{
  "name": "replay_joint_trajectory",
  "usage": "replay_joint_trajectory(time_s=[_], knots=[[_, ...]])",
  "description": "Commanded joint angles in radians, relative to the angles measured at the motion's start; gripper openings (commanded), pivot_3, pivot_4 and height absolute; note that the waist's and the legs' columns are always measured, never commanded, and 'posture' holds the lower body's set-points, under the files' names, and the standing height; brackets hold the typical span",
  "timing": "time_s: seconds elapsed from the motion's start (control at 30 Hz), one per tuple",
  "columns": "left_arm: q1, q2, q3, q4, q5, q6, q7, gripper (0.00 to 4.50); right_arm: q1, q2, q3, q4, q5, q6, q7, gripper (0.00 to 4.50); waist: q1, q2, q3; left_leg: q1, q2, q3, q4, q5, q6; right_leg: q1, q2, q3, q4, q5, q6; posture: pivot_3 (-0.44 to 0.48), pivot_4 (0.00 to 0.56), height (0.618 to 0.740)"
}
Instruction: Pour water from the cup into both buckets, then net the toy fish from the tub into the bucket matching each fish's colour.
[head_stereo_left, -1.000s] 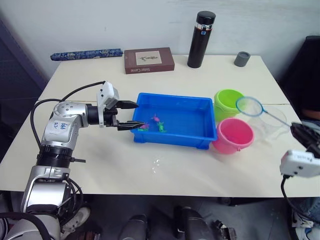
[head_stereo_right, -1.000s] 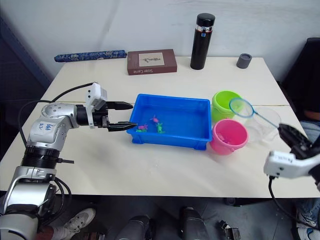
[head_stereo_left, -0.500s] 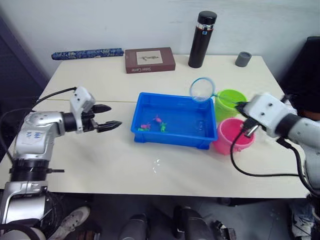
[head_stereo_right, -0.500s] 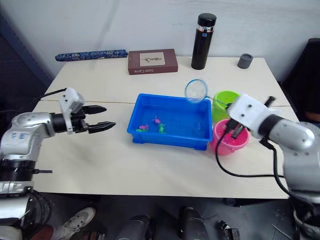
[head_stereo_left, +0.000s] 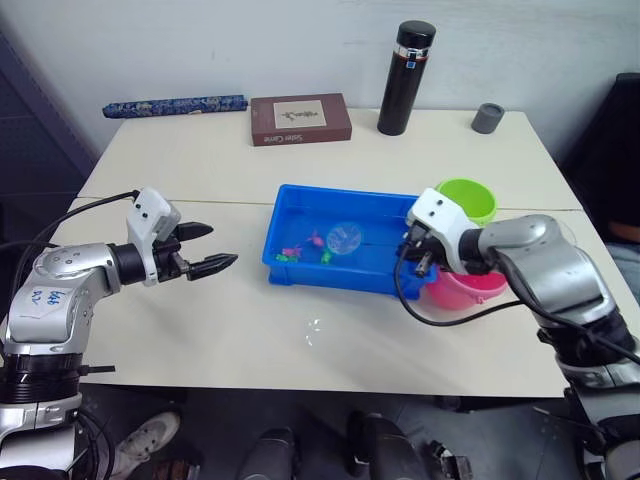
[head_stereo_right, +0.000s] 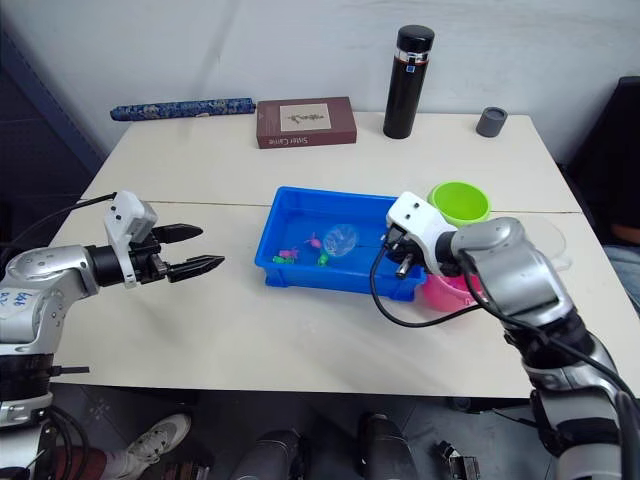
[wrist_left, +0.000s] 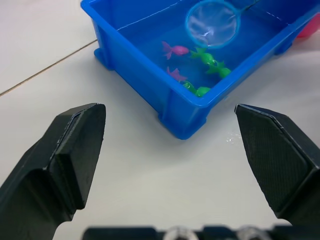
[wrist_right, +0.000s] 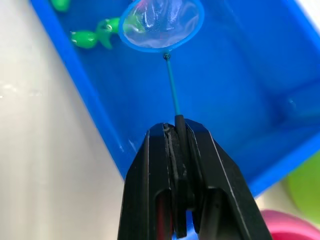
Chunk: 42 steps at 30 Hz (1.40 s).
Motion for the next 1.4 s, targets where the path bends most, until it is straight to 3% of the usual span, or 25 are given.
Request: replay_joint_trajectory(time_s=[0.03,0.77,1.4], knots=[[0.012,0.004,0.025,-0.058,-0.027,0.006,0.015,4.45,-0.069,0.017,0.029,0.074,-0.042,-0.035,-0.043,0.00,-0.001,0.000,0.000,0.000,0.000,0.000,0.000,0.000,0.000,0.000,0.000,0.000,0.000,0.000,0.000,0.000,0.150,0.739],[0.052,0.013,0.037,-0.112,-0.069,0.023,0.060,4.45,-0.181,0.137,0.103,0.296,-0.135,-0.188,-0.102,0.00,-0.023,0.000,0.000,0.000,0.000,0.000,-0.001,0.000,-0.001,-0.001,0.000,0.000,0.000,0.000,0.000,0.000,0.150,0.739],[0.067,0.021,0.048,-0.133,-0.087,0.034,0.082,4.45,-0.176,0.194,0.160,0.281,-0.184,-0.238,-0.073,0.00,-0.023,0.000,0.000,0.000,0.000,0.000,-0.001,0.000,-0.001,-0.001,0.000,0.000,0.000,0.000,0.000,0.000,0.150,0.739]])
